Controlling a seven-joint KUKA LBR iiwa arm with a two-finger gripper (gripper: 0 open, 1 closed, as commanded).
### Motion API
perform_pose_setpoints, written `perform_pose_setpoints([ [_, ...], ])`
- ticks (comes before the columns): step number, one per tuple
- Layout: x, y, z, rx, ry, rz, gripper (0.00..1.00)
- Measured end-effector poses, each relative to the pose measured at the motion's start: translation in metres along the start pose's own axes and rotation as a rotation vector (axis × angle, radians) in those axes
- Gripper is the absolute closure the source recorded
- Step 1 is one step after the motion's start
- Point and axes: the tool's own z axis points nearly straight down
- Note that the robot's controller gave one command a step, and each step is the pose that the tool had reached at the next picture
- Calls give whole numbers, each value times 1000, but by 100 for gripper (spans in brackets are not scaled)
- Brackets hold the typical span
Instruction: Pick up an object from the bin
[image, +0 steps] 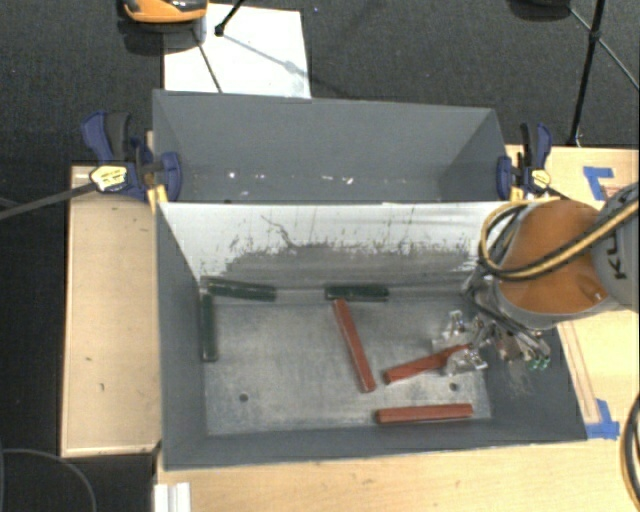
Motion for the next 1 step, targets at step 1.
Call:
perform_pose_setpoints([
  [1,-8,7,-147,-2,9,-9,100],
])
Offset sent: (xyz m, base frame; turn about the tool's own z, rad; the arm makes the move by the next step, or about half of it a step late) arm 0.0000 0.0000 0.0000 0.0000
